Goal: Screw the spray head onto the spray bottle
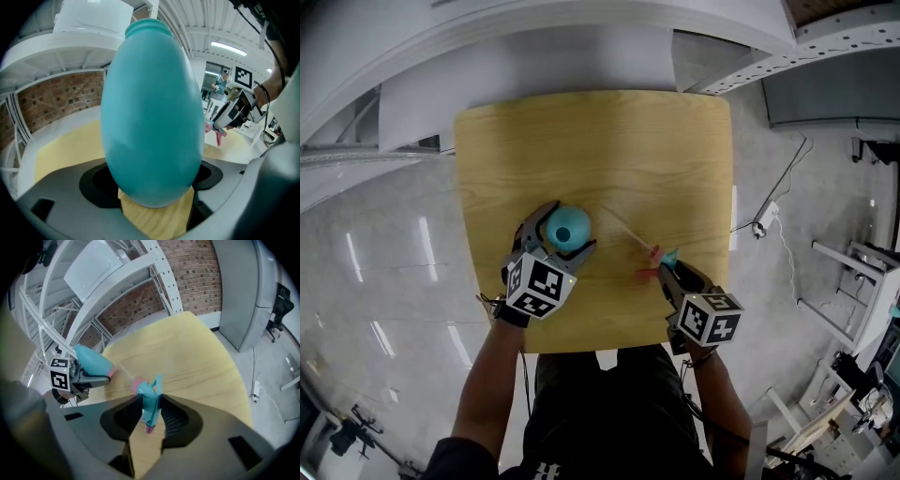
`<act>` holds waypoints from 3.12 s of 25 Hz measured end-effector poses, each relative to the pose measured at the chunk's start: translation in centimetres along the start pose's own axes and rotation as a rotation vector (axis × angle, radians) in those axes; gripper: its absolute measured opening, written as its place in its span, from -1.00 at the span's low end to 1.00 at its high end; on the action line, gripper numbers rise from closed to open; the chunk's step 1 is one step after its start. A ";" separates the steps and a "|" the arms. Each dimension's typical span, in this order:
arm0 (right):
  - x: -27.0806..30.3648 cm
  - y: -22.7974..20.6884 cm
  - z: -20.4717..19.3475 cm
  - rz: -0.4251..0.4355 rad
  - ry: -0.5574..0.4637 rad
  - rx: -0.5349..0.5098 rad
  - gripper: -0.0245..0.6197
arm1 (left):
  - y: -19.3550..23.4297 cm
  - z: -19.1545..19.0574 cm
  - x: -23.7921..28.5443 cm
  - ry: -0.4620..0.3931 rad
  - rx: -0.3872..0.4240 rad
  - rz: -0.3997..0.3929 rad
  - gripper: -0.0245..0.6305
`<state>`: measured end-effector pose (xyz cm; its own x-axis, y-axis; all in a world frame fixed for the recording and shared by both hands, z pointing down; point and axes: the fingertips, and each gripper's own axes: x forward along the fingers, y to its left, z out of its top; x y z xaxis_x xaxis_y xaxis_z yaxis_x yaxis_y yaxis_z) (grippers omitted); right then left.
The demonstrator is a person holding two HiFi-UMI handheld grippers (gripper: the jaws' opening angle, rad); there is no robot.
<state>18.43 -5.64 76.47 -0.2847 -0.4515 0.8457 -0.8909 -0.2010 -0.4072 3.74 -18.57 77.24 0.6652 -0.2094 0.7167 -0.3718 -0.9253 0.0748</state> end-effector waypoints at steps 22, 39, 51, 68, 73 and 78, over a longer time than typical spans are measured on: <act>-32.0 15.3 16.1 0.081 -0.477 -0.941 -0.54 | -8.0 11.2 -19.3 0.364 0.215 -0.405 0.37; -35.1 23.1 15.0 -0.203 -0.405 -1.798 -0.54 | -13.0 14.0 -21.6 0.437 0.458 -0.306 0.37; -32.2 24.4 11.2 -0.157 -0.294 -2.008 -0.54 | -17.0 14.6 -20.8 0.419 0.469 -0.413 0.37; -30.9 22.9 11.2 -0.392 -0.002 -1.884 -0.54 | -16.3 16.2 -16.6 0.270 0.340 -0.200 0.37; -31.2 23.2 11.5 -0.392 -0.006 -1.896 -0.54 | -16.4 17.2 -16.6 0.216 0.344 -0.197 0.37; -31.5 23.2 10.9 -0.434 0.073 -1.957 -0.59 | -16.5 17.2 -16.3 0.243 0.383 -0.190 0.37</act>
<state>10.60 -5.59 36.64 0.0489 -0.6033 0.7960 0.0152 0.7973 0.6034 10.14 -5.31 52.37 0.5112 0.0120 0.8594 0.0368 -0.9993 -0.0079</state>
